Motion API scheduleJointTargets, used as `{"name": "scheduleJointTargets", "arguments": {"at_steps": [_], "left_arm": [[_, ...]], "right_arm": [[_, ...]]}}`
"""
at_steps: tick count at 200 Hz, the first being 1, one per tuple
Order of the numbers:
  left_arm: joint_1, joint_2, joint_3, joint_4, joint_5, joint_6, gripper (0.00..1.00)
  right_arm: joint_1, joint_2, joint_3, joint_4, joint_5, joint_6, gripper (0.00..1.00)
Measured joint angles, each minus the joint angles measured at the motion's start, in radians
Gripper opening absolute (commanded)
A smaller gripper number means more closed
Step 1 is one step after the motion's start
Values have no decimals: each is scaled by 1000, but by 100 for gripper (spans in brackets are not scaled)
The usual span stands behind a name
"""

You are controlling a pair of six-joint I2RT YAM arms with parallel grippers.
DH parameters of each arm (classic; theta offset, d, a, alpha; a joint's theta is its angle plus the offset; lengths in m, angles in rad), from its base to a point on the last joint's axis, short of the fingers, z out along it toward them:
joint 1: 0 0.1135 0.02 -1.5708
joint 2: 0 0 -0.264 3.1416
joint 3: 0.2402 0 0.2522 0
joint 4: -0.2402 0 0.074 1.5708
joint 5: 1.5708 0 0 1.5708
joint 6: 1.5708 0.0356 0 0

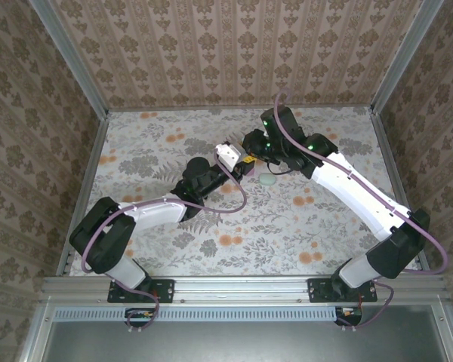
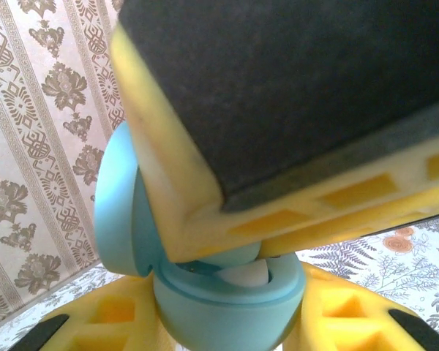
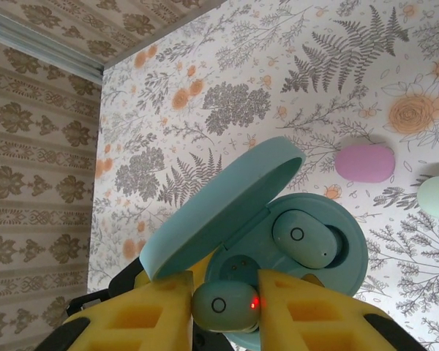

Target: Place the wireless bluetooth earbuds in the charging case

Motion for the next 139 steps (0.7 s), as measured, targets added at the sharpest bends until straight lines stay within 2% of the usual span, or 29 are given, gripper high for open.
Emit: {"name": "scheduleJointTargets", "arguments": {"at_steps": [73,139], "left_arm": [[0,0,0,2,2,-3,26],[0,0,0,1,2,-4,26]], "right_arm": [[5,0,7,-19,18,-3,39],[5,-1,7,-20,23,-6,40]]}}
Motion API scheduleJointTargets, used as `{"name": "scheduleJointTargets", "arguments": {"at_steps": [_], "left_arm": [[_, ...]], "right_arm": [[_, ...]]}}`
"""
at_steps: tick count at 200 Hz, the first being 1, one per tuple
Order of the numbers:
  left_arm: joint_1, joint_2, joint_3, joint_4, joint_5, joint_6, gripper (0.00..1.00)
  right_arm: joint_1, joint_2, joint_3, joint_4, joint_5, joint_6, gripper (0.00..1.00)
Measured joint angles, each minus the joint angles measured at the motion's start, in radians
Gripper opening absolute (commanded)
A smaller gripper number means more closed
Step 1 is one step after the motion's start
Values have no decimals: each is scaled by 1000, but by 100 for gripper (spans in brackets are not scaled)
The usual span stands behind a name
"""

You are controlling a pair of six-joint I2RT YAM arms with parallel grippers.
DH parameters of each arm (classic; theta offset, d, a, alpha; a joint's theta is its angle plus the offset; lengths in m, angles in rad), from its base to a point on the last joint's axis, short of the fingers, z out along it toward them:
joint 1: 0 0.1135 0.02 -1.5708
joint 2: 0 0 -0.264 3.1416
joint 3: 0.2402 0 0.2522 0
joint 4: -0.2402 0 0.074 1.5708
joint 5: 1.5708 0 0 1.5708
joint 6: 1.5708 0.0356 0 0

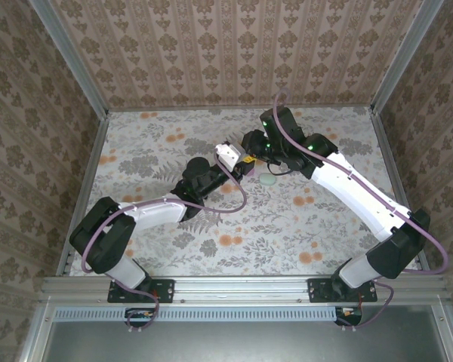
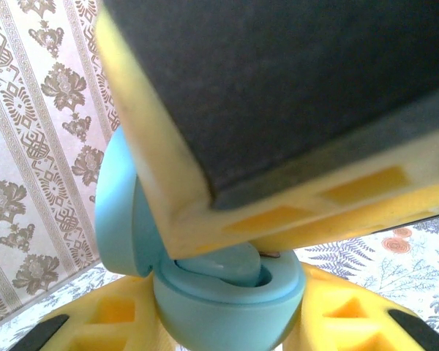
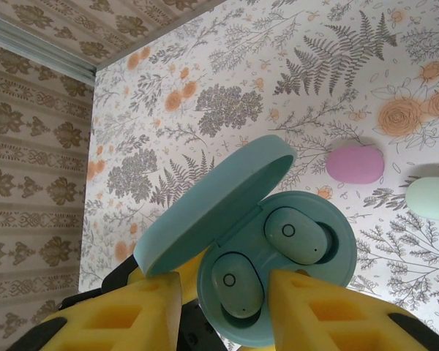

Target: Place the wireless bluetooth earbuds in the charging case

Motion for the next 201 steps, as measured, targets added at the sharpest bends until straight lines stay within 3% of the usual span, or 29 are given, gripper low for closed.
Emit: {"name": "scheduleJointTargets", "arguments": {"at_steps": [52,80,113,140,201], "left_arm": [[0,0,2,26,10,0,26],[4,0,2,40,39,0,26],[12,-22,2,34,129,-2,26],[11,-59,2,14,206,-3,26],[13,-89,2,-22,273,-21,27]], "right_arm": [[-1,-31,-3,2,-7,-27,42],[-16,-134,-42,8,-11,-76,44],[-146,-228,-29,6,-83,-143,50],[-227,-171,51,2,-173,-180,56],[-238,45,153,-76,-385,-235,59]]}}
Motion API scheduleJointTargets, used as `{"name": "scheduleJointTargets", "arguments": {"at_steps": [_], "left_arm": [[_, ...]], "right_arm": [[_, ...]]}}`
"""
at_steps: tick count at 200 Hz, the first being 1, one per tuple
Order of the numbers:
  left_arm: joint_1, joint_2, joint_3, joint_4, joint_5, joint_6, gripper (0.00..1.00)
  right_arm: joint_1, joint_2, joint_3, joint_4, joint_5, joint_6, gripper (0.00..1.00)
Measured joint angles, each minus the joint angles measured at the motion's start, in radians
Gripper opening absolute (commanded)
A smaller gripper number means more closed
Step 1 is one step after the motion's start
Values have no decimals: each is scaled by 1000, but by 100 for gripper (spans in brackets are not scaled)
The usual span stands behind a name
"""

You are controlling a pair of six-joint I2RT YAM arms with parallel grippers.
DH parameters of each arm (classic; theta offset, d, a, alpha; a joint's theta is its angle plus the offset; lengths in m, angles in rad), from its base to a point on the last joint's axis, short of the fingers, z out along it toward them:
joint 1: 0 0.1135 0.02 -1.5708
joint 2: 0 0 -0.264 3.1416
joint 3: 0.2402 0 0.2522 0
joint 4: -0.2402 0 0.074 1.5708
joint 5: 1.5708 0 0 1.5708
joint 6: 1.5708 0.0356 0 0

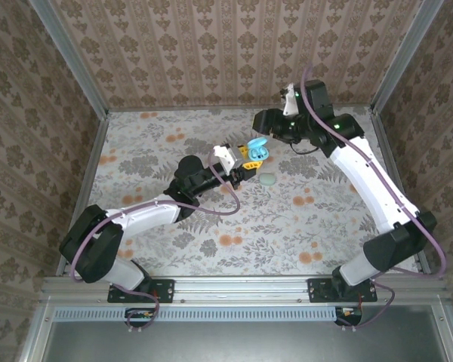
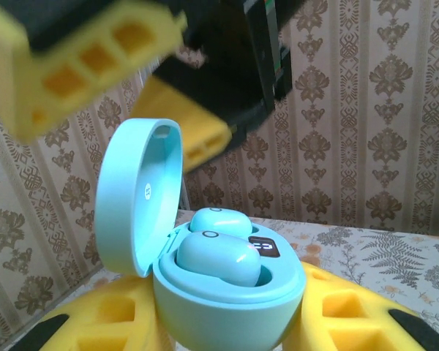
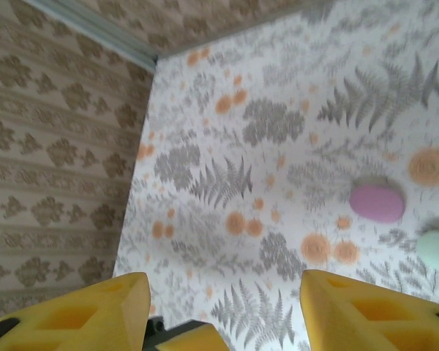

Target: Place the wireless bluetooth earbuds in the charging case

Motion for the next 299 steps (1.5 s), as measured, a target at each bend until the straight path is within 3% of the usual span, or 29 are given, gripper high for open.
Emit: {"name": "scheduleJointTargets", "arguments": {"at_steps": [40,73,139,187,201,213,240,269,279,299], "left_arm": [[32,0,0,27,-11,-74,27],[43,2,-2,31,-2,-116,27],[44,0,-1,51,1,-147,29],[48,-3,-1,69,1,-159,30],[49,-8,-1,63,1,-159,36],[49,-10,-1,51,2,-158,54],[50,-23,-1,-10,10,-152,73],[53,-72,-37,-93,9,-143,82],[55,-97,-72,-119,7,-136,90],[58,-151,-163,-174,-16,-139,91]], "right_arm": [[-8,-39,-87,-19,-99,-24,61],[-51,-114,-228,86,-236,36,63],[-81,-118,-348,340,-507,234,59],[-98,-118,-405,459,-583,336,36],[-104,-121,-415,476,-589,344,31],[-108,-127,-433,496,-594,349,29],[-137,-177,-534,541,-564,370,27],[-164,-240,-677,600,-484,386,28],[-166,-255,-732,619,-448,389,27],[-165,-259,-851,664,-381,391,27]]}}
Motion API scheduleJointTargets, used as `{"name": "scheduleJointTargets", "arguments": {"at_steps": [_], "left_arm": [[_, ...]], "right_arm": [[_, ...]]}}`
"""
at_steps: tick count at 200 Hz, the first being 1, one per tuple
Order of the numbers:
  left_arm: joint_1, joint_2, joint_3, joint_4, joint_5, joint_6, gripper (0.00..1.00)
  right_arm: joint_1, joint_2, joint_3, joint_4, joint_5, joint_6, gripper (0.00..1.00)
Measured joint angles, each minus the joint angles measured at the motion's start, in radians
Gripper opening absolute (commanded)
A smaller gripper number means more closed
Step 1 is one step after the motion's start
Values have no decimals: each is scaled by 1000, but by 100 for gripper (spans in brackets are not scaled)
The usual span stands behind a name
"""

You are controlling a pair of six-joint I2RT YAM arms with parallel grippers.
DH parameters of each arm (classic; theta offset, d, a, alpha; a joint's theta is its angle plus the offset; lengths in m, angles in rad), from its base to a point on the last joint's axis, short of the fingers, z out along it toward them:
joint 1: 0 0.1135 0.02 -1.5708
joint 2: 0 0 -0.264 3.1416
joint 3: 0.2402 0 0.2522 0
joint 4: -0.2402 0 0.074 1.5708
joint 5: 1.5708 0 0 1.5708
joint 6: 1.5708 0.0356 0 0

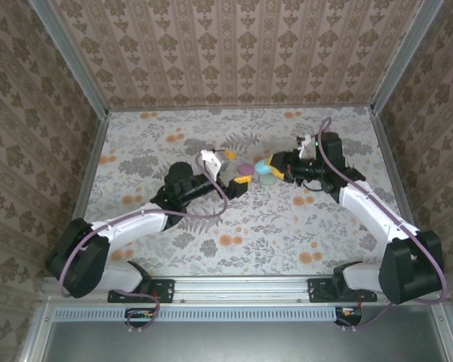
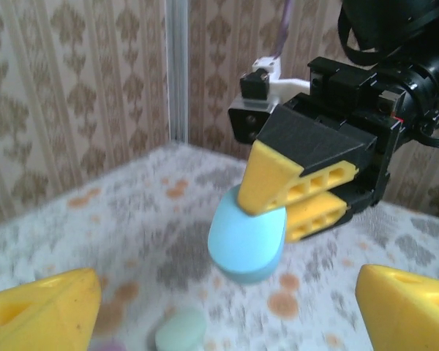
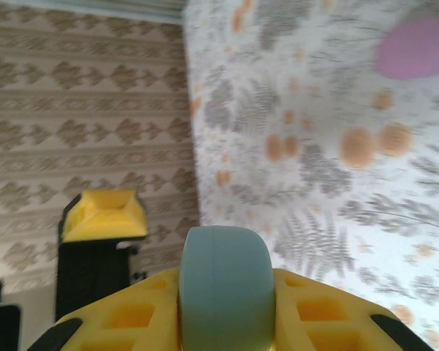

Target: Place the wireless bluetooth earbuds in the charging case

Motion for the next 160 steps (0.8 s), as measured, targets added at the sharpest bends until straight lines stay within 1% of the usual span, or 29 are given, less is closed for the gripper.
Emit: {"name": "scheduleJointTargets", "arguments": {"at_steps": [23,43,68,102,112,131,143,160], "left_arm": [[8,-98,-102,-89,-56,0,94],[30,-208,-147,-153,-122,-1,96],[79,-305,-151,-219,-208,-2,97],[143,-357,-158,-275,-286,-17,97],[159,-365,-166,-284,-299,-20,97],[177,-367,-171,-299,-308,-21,97],[186,-367,-171,-307,-316,-23,97],[199,-370,-171,-322,-332,-24,98]], "right_arm": [[14,39,-124,46,71,0,26],[55,112,-190,85,130,-11,27],[106,211,-214,147,169,-18,27],[134,304,-219,230,208,-21,29],[135,316,-222,254,209,-24,32],[137,317,-222,262,230,-43,43],[137,317,-224,247,256,-62,45],[137,304,-225,191,295,-89,54]]}}
